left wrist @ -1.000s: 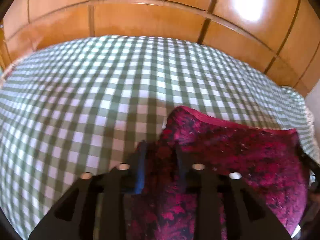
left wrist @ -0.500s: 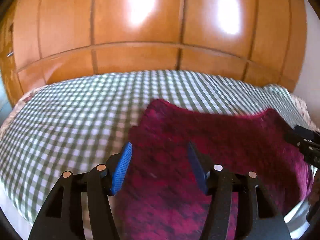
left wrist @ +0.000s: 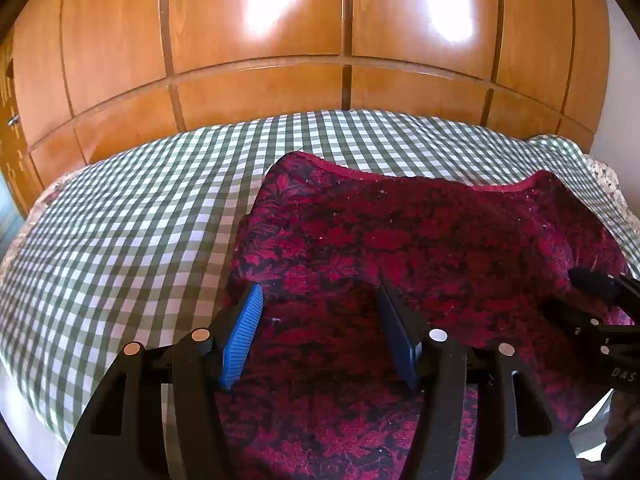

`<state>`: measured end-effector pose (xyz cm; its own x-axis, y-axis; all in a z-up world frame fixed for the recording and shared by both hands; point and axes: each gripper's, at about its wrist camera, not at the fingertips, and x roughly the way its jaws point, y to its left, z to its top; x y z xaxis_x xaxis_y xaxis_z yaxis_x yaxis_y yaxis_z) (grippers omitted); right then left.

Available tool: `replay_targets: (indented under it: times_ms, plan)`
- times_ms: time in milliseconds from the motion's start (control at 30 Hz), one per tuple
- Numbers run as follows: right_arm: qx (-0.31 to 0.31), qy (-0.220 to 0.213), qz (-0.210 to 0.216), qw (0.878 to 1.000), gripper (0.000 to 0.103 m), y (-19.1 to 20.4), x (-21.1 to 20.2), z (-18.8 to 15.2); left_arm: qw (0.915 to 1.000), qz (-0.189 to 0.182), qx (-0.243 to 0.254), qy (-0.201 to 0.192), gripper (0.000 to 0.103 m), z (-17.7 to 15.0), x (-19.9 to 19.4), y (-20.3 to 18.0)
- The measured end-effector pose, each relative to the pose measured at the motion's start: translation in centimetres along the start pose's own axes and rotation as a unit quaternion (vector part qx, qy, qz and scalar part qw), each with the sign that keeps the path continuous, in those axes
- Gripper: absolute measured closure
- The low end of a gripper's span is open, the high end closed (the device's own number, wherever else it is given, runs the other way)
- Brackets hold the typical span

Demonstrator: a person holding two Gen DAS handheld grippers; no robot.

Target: Fold small clothes

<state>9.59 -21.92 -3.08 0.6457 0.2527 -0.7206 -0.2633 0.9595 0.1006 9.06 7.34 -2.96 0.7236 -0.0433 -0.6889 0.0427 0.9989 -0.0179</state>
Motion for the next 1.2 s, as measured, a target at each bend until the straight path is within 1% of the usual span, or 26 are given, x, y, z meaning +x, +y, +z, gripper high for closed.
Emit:
replay_targets:
  times_ms: [33, 100, 233, 367, 433, 467, 500, 567, 600, 633, 700, 767, 833, 900, 967, 1033, 1100, 1200]
  plan:
    - [0.002, 0.000, -0.001, 1.000, 0.029, -0.1, -0.1, 0.2, 1.0000, 0.001, 0.001, -0.001, 0.045, 0.0, -0.2, 0.0]
    - [0.007, -0.003, -0.009, 1.000, 0.025, -0.3, -0.5, 0.6, 1.0000, 0.000, 0.001, -0.004, 0.045, 0.1, -0.5, 0.0]
    - [0.034, -0.015, -0.015, 0.999, 0.022, -1.8, -2.0, 1.3, 0.9999, -0.004, 0.005, -0.011, 0.045, 0.3, -1.0, -0.1]
    - [0.060, -0.026, -0.058, 0.996, 0.020, -4.5, -3.5, 1.5, 0.9999, -0.002, 0.009, -0.013, 0.045, 0.6, -0.9, -0.1]
    - [0.077, -0.026, -0.072, 0.994, 0.018, -5.6, -4.1, 1.2, 1.0000, -0.004, 0.003, -0.005, 0.045, 0.7, -0.4, 0.2]
    - [0.089, -0.021, -0.082, 0.992, 0.017, -6.6, -4.1, 0.9, 1.0000, -0.006, 0.000, 0.002, 0.045, 0.6, 0.0, 0.3]
    - [0.101, -0.007, -0.093, 0.991, 0.017, -7.5, -3.8, 0.6, 0.9999, -0.009, -0.004, 0.009, 0.045, 0.5, 0.5, 0.5]
    - [0.121, 0.029, -0.100, 0.987, 0.016, -8.9, -2.3, -0.1, 0.9996, -0.017, -0.012, 0.018, 0.044, 0.4, 1.3, 0.7]
    - [0.135, 0.038, -0.092, 0.986, 0.012, -9.5, -1.8, -0.6, 0.9990, -0.026, -0.024, 0.026, 0.043, 0.5, 1.9, 1.0]
    - [0.168, 0.043, -0.061, 0.983, 0.011, -10.6, -1.2, -1.3, 0.9982, -0.035, -0.038, 0.031, 0.043, 0.6, 2.2, 1.4]
    - [0.192, 0.037, -0.037, 0.980, 0.011, -11.5, -1.1, -1.7, 0.9950, -0.059, -0.071, 0.040, 0.043, 1.0, 2.8, 2.4]
    - [0.182, 0.038, -0.039, 0.982, 0.011, -11.4, -1.4, -1.4, 0.9931, -0.070, -0.083, 0.044, 0.043, 1.3, 2.7, 2.8]
    - [0.178, 0.036, -0.038, 0.983, 0.009, -11.3, -1.8, -1.2, 0.9931, -0.072, -0.083, 0.042, 0.043, 1.4, 2.2, 2.8]
    - [0.182, 0.041, -0.024, 0.982, 0.006, -11.7, -2.2, -1.3, 0.9928, -0.074, -0.088, 0.032, 0.043, 1.4, 1.1, 2.9]
    - [0.181, 0.045, -0.011, 0.982, 0.004, -12.1, -2.9, -1.7, 0.9939, -0.072, -0.082, 0.016, 0.043, 1.3, -0.4, 2.8]
    - [0.180, 0.047, 0.002, 0.983, 0.002, -12.6, -3.6, -2.4, 0.9960, -0.067, -0.059, -0.006, 0.043, 1.2, -2.2, 2.1]
    - [0.191, 0.056, 0.025, 0.980, 0.002, -13.3, -3.9, -3.7, 0.9957, -0.082, -0.040, -0.018, 0.043, 0.8, -3.5, 1.0]
    - [0.221, 0.066, 0.067, 0.971, 0.002, -14.0, -3.6, -5.1, 0.9939, -0.108, -0.016, -0.013, 0.043, 0.1, -4.1, -0.9]
